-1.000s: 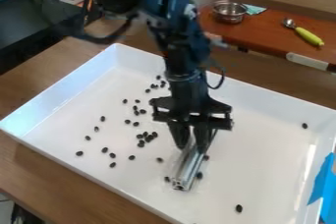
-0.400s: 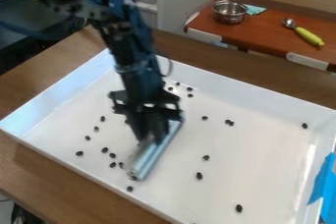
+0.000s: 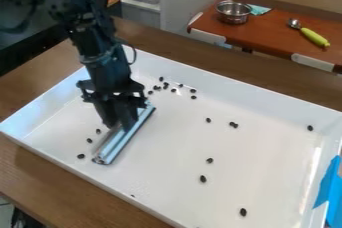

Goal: Sweep into pile

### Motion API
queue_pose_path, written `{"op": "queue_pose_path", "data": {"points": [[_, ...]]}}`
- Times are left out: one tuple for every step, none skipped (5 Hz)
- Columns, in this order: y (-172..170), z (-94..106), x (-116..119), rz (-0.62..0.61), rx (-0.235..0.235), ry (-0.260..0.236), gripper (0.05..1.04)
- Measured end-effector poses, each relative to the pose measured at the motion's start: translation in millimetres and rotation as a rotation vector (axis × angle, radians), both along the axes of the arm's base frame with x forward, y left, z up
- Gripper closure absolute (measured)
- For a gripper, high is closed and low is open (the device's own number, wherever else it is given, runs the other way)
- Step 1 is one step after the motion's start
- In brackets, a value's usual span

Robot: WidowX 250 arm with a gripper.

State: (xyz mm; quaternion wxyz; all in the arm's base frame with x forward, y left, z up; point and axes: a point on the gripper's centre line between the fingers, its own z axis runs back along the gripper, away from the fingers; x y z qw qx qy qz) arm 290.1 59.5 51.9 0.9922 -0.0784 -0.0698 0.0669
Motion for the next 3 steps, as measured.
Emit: {"op": "queue_pose_path", "data": {"points": [[31,2.0,-3,-0.018,0.056,0.006,0.745],[36,4.0,-12,-0.070,0.057,0.016,0.745],[0,29.2,-20,-0.097,-0.030,-0.022,0.745]]}}
